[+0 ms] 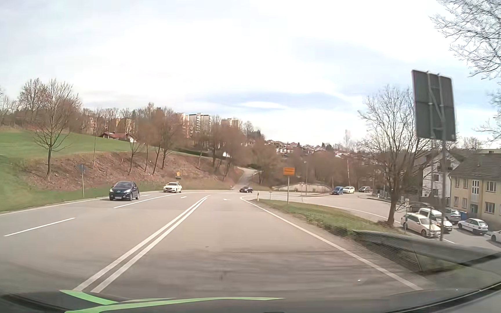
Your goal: Follow the waypoints while adhering to traffic rules and regulations
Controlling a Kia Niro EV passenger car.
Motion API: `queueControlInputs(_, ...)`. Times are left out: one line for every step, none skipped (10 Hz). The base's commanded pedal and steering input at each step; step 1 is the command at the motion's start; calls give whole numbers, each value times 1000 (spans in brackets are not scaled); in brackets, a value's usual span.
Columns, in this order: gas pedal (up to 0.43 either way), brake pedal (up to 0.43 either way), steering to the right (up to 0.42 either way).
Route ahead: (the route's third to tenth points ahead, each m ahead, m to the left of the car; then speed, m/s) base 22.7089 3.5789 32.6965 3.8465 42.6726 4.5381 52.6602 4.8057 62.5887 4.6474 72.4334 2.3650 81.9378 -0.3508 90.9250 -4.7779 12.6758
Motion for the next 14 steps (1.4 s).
queueControlInputs(20, 0, -37)
queueControlInputs(0, 0, -32)
queueControlInputs(0, 0, -29)
queueControlInputs(0, 0, -26)
queueControlInputs(0, 0, -24)
queueControlInputs(0, 0, -22)
queueControlInputs(0, 0, -21)
queueControlInputs(0, 0, -19)
queueControlInputs(0, 0, -16)
queueControlInputs(0, 0, -12)
queueControlInputs(0, 0, -10)
queueControlInputs(0, 0, -9)
queueControlInputs(0, 0, -7)
queueControlInputs(0, 0, -5)
